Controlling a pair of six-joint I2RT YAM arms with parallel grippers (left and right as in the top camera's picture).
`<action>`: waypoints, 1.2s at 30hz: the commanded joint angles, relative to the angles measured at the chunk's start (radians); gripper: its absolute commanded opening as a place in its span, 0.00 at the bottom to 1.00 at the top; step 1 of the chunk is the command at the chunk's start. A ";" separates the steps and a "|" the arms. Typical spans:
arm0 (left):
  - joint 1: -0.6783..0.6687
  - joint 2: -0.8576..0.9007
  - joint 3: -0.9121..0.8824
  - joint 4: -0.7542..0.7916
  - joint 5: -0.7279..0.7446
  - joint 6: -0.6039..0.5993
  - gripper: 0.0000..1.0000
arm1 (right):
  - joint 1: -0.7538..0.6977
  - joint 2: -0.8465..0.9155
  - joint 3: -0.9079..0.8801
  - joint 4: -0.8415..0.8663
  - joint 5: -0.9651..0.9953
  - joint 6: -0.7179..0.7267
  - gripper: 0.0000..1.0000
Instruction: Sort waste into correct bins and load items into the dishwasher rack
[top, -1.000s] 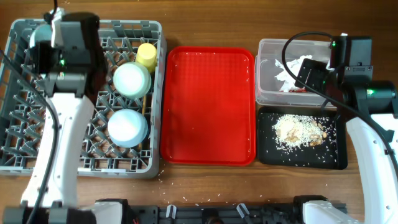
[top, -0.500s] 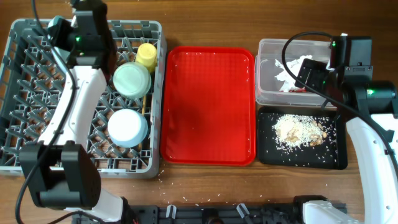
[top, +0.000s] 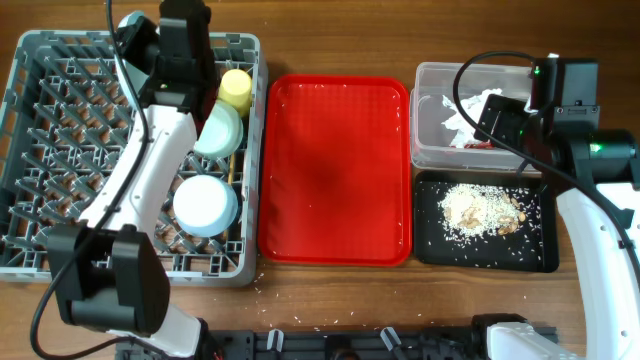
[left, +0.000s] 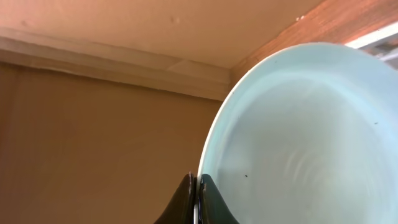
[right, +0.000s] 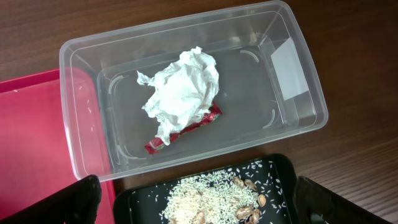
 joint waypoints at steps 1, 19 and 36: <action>0.038 0.023 0.001 0.006 0.045 0.087 0.04 | -0.004 -0.011 0.002 0.002 0.018 0.013 1.00; 0.048 0.023 -0.001 -0.032 0.102 0.048 0.33 | -0.004 -0.011 0.002 0.002 0.018 0.013 1.00; 0.177 -0.196 0.135 -0.385 1.282 -1.348 0.96 | -0.004 -0.011 0.002 0.002 0.018 0.013 1.00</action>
